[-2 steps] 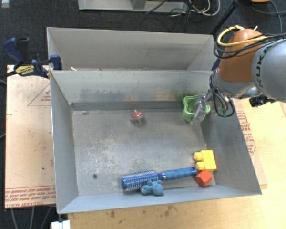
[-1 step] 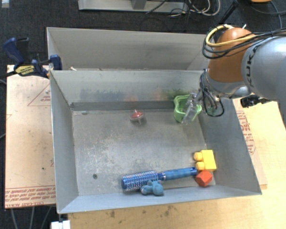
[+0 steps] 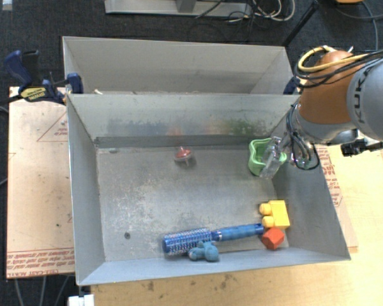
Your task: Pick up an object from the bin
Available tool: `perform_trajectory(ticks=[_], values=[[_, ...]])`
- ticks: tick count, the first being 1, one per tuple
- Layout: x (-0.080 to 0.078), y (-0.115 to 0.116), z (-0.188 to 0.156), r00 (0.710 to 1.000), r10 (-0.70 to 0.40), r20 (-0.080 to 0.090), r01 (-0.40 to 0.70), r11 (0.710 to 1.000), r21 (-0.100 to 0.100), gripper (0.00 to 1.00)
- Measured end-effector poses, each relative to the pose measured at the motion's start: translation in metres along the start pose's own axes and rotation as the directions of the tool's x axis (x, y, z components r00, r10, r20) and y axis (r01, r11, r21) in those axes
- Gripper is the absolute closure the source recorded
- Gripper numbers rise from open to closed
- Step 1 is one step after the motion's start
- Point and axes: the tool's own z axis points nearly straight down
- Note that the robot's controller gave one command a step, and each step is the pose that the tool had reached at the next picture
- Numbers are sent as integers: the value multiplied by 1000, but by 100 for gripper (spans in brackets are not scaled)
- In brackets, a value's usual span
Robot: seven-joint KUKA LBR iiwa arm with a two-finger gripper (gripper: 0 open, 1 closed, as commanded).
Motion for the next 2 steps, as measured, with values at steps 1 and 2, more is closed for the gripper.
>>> perform_trajectory(ticks=[1,2], values=[[-6,40,-31,971,240,6,-239,971,-6,100],[-13,80,-141,971,240,12,-240,971,-9,100]])
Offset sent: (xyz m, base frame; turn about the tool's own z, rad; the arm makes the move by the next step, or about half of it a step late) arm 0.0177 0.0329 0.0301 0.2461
